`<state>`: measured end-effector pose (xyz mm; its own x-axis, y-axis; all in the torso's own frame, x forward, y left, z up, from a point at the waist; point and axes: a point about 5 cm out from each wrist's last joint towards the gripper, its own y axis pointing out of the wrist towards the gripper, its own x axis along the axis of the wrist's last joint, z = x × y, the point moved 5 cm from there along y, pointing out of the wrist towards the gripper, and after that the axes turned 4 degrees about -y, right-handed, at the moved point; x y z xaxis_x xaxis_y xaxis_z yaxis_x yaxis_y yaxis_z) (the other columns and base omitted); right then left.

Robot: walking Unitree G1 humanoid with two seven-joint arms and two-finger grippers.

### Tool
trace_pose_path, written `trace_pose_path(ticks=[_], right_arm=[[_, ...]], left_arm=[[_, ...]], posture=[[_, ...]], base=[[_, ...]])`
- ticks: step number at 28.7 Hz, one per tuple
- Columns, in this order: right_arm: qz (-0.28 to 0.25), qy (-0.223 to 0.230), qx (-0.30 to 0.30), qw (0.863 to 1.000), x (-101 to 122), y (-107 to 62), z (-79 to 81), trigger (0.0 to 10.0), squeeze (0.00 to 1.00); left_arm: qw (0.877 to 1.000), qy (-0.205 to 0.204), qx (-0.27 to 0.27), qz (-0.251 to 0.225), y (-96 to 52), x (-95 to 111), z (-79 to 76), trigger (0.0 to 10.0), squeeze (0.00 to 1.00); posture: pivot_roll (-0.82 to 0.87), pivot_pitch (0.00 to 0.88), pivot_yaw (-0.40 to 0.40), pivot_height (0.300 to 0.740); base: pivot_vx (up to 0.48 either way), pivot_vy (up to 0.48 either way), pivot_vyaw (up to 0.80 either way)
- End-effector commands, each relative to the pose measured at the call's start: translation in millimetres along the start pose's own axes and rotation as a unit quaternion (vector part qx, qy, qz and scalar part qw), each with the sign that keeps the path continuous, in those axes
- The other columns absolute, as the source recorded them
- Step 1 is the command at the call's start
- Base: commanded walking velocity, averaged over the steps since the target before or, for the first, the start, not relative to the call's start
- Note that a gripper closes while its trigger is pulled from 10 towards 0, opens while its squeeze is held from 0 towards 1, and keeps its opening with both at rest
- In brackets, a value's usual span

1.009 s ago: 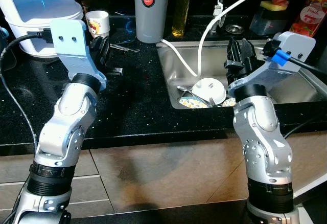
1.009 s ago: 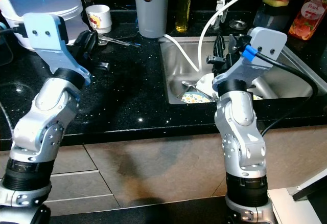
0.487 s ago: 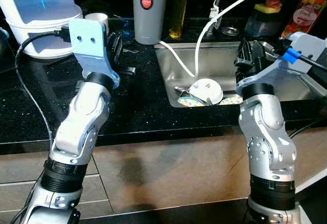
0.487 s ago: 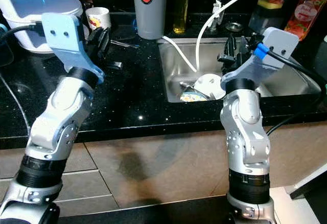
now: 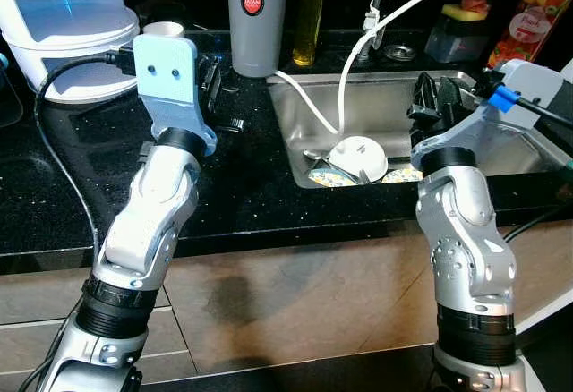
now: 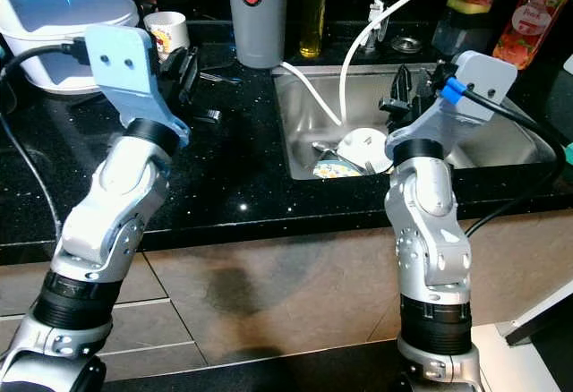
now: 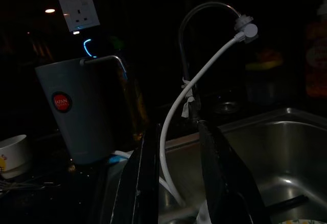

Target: Kitchen organization

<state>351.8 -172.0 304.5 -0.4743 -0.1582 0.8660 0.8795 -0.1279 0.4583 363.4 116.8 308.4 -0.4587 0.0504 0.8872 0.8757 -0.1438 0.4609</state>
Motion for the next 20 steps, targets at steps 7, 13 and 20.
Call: trace_pose_path(ticks=[7,13,20], right_arm=[[-0.003,-0.003,-0.008,1.000,1.3,1.3,-5.2,10.0,0.00],[-0.004,-0.005,-0.007,1.000,1.7,2.2,-5.0,10.0,0.00],[-0.004,-0.007,-0.002,1.000,2.4,3.4,-4.4,10.0,0.00]], left_arm=[[1.000,0.010,0.007,0.004,1.2,-4.5,0.8,10.0,0.00],[1.000,0.021,0.014,0.003,2.3,-6.3,2.2,10.0,0.00],[1.000,0.022,0.016,0.002,4.1,-7.6,1.7,10.0,0.00]], posture=[[0.05,0.000,-0.040,0.740],[0.05,0.000,-0.040,0.740],[0.05,0.000,-0.043,0.740]], base=[[0.000,0.000,0.00],[0.097,0.000,0.00],[0.305,0.000,0.00]])
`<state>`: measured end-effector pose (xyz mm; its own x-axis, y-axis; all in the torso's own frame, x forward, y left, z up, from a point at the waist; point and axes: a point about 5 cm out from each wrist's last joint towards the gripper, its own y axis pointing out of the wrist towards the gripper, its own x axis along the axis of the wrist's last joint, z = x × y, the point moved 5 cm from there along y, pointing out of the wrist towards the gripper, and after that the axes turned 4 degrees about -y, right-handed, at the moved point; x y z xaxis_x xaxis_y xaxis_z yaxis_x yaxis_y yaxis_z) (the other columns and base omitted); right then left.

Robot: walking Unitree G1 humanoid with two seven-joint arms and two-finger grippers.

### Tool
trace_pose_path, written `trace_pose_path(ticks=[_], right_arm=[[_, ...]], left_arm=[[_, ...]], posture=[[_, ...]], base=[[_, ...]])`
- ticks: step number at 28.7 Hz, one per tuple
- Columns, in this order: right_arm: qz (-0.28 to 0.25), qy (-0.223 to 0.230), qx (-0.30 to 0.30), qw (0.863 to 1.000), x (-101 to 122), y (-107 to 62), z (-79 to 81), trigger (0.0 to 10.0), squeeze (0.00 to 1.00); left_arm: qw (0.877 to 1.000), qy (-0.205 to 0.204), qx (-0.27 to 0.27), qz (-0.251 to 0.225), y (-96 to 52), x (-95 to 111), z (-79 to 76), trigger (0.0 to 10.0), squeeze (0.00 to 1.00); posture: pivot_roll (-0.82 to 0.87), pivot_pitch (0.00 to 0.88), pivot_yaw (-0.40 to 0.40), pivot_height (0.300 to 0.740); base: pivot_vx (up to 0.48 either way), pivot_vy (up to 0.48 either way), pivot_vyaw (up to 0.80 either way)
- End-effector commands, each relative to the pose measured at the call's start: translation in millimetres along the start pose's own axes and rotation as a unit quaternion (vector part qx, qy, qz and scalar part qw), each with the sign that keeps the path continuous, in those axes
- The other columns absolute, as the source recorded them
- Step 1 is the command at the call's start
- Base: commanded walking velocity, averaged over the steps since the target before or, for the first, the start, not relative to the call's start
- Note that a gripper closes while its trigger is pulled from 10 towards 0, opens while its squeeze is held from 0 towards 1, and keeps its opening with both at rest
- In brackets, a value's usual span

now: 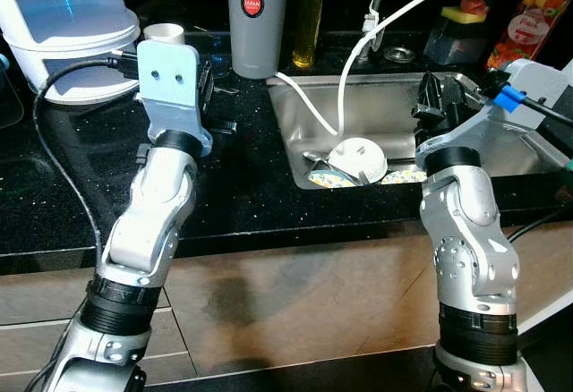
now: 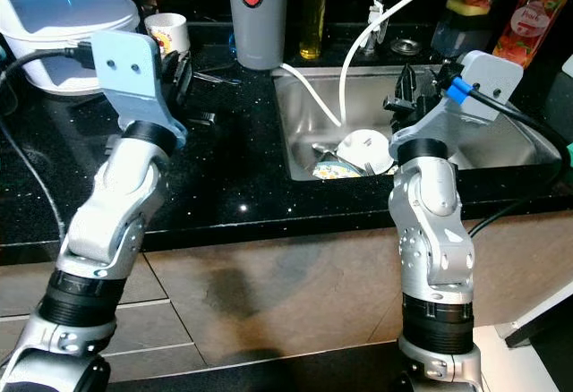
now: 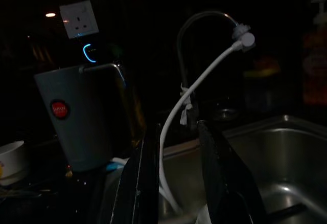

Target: Kitchen organization

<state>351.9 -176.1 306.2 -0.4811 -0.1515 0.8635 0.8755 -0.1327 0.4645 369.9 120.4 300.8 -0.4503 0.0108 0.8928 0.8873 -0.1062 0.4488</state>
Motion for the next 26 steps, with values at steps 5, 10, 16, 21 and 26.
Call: trace_pose_path(ticks=[5,10,16,21,26], right_arm=[[-0.001,-0.005,0.002,1.000,0.8,2.5,0.2,10.0,0.00],[-0.003,-0.005,0.006,1.000,0.7,3.2,1.4,10.0,0.00],[-0.004,-0.005,0.005,1.000,1.3,3.4,1.0,10.0,0.00],[-0.003,-0.005,0.005,1.000,0.6,3.7,1.0,10.0,0.00],[-0.003,-0.004,0.005,1.000,0.5,3.9,0.9,10.0,0.00]], left_arm=[[1.000,0.003,-0.003,-0.007,2.3,2.3,-2.6,10.0,0.00],[1.000,0.005,-0.003,-0.010,2.4,2.3,-2.8,10.0,0.00],[1.000,0.007,-0.003,-0.012,2.4,2.6,-3.0,10.0,0.00],[1.000,0.007,-0.002,-0.013,2.7,2.9,-2.1,10.0,0.00],[1.000,0.008,-0.001,-0.014,2.9,3.3,-1.7,10.0,0.00]], posture=[[0.05,0.000,-0.043,0.740],[0.05,0.000,-0.044,0.740],[0.05,0.000,-0.044,0.740],[0.05,0.000,-0.042,0.740],[0.05,0.000,-0.042,0.740]], base=[[0.319,0.000,0.00],[0.320,0.000,0.00],[0.316,0.000,0.00],[0.217,0.000,0.00],[0.000,0.000,0.00]])
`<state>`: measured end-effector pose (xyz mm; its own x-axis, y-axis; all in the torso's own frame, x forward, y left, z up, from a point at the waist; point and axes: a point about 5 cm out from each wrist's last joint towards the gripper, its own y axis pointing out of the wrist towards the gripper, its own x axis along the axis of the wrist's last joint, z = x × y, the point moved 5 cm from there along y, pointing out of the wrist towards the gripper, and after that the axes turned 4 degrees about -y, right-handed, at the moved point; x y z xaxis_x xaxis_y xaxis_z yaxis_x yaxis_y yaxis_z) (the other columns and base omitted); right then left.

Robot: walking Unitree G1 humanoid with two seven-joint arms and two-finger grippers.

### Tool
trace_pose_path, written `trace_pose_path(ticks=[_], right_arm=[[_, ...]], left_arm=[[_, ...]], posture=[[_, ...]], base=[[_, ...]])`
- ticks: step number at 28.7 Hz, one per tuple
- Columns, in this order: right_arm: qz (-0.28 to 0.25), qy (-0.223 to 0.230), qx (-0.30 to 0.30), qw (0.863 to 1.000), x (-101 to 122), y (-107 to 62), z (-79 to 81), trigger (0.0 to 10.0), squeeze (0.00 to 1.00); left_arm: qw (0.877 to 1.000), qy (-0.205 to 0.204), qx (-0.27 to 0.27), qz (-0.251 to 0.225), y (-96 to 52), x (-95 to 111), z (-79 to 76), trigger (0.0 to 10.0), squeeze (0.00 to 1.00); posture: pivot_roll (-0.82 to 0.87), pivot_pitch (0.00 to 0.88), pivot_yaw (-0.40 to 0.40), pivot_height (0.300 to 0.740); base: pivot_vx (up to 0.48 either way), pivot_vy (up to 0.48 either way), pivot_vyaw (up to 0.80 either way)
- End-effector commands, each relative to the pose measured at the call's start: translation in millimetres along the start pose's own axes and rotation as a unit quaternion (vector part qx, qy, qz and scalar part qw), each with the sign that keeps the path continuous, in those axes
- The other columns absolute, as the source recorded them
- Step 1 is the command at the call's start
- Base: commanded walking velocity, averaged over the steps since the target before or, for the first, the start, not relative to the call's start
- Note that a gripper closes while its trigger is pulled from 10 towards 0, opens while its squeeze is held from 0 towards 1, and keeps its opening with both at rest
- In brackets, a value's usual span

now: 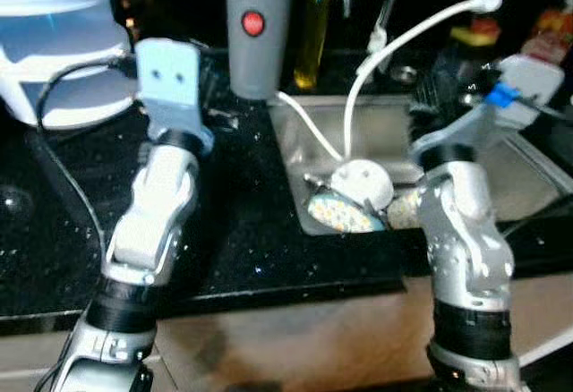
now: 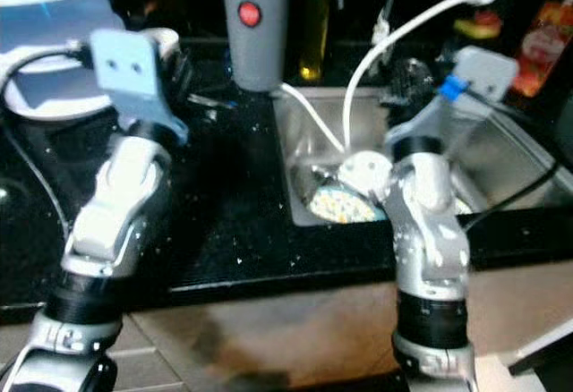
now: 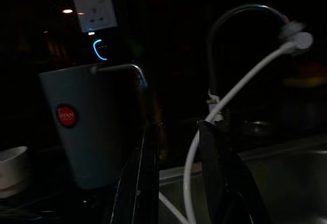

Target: Kitchen organization

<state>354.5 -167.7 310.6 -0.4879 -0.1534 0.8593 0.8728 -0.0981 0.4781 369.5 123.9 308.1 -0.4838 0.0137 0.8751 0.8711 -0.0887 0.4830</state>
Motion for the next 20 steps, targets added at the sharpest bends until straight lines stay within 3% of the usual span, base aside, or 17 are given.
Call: trace_pose_path(ticks=[1,15,17,18,19,20], right_arm=[[0.001,-0.005,-0.014,1.000,-0.7,0.5,-8.3,10.0,0.00],[0.001,-0.005,-0.014,1.000,-1.7,0.6,-8.4,10.0,0.00],[0.003,-0.009,-0.011,1.000,-2.4,0.8,-8.3,10.0,0.00],[0.003,-0.009,-0.011,1.000,-2.4,0.8,-8.3,10.0,0.00],[0.006,-0.013,-0.004,1.000,-3.0,1.4,-7.8,10.0,0.00],[0.006,-0.013,-0.004,1.000,-3.0,1.4,-7.8,10.0,0.00]], left_arm=[[1.000,0.007,-0.010,0.005,0.2,-3.3,-5.4,10.0,0.00],[1.000,0.012,-0.001,0.014,1.5,-6.6,-1.8,10.0,0.00],[0.997,0.022,0.027,0.072,5.6,-24.7,13.0,10.0,0.00],[0.997,0.022,0.027,0.072,5.6,-24.7,13.0,10.0,0.00],[0.985,0.050,0.068,0.150,7.6,-48.8,38.0,10.0,0.00],[0.985,0.050,0.068,0.150,7.6,-48.8,38.0,10.0,0.00]], posture=[[0.05,0.000,-0.042,0.740],[0.05,0.000,-0.044,0.740],[0.05,0.000,-0.044,0.740],[0.05,0.000,-0.044,0.740],[0.06,0.000,-0.043,0.740],[0.06,0.000,-0.043,0.740]], base=[[0.000,0.000,0.00],[0.000,0.000,0.00],[0.000,0.000,0.00],[0.000,0.000,0.00],[0.000,0.000,0.00],[0.000,0.000,0.00]])
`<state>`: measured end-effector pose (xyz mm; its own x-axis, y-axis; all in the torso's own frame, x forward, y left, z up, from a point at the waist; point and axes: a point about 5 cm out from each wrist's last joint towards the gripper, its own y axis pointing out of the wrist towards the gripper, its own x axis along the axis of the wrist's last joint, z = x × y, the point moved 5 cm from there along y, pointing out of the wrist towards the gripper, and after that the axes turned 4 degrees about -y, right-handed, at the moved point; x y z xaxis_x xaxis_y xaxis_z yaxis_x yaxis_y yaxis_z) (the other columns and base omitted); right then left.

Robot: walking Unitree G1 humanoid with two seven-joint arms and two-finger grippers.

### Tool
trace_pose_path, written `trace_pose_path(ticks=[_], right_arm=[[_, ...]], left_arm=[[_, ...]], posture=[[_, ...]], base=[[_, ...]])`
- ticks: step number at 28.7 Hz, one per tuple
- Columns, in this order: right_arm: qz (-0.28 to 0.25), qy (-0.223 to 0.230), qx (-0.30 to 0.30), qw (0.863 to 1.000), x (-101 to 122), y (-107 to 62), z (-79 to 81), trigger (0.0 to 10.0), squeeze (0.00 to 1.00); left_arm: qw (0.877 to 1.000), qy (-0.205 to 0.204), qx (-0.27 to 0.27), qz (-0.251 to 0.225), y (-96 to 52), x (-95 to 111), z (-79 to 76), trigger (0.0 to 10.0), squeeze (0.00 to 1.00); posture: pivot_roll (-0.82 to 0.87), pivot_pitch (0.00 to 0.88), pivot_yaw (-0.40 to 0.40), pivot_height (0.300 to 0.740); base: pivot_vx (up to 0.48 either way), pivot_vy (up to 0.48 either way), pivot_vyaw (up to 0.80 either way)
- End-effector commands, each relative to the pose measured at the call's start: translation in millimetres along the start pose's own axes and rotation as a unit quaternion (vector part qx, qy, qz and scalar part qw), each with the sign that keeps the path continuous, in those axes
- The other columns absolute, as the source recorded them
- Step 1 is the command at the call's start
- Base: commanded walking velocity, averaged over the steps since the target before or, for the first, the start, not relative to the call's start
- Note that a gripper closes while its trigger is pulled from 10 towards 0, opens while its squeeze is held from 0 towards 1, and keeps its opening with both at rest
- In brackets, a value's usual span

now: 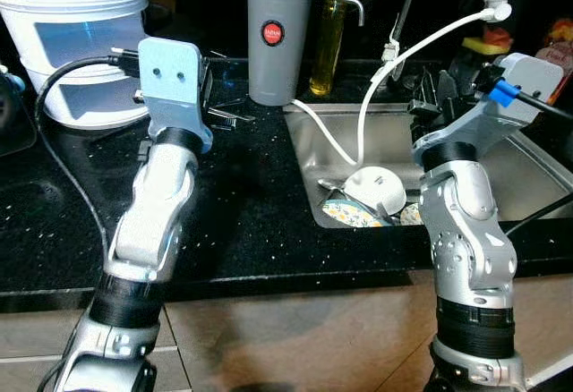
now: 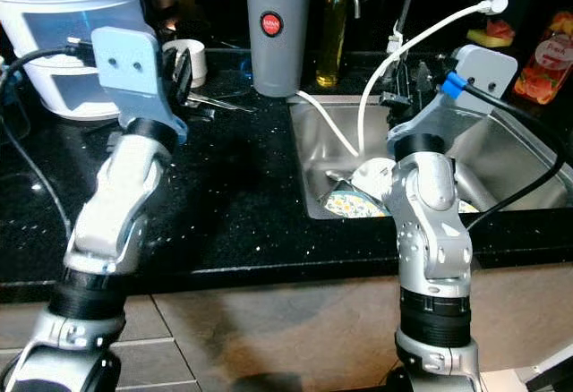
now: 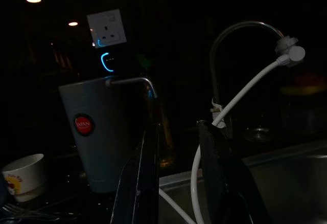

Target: Kitchen organization

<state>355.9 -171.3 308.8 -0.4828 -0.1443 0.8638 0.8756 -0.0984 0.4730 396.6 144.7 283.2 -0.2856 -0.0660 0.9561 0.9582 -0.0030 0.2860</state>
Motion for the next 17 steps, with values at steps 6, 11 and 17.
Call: trace_pose_path(ticks=[6,11,17], right_arm=[[0.008,-0.006,0.013,1.000,-4.3,-1.7,3.6,10.0,0.00],[0.006,-0.006,0.023,1.000,-3.6,-3.9,9.5,10.0,0.00],[0.001,-0.007,0.032,0.999,0.4,-6.0,12.5,10.0,0.00]], left_arm=[[0.985,0.085,0.038,0.142,11.4,-45.7,62.3,10.0,0.00],[0.983,0.031,0.065,0.169,15.8,-50.3,86.1,10.0,0.00],[0.967,-0.005,0.144,0.212,21.2,-58.1,143.1,10.0,0.00]], posture=[[0.07,0.000,-0.034,0.740],[0.07,0.000,-0.024,0.740],[0.07,0.015,0.006,0.740]], base=[[0.000,0.000,0.00],[0.000,0.000,0.00],[0.000,0.000,0.00]])
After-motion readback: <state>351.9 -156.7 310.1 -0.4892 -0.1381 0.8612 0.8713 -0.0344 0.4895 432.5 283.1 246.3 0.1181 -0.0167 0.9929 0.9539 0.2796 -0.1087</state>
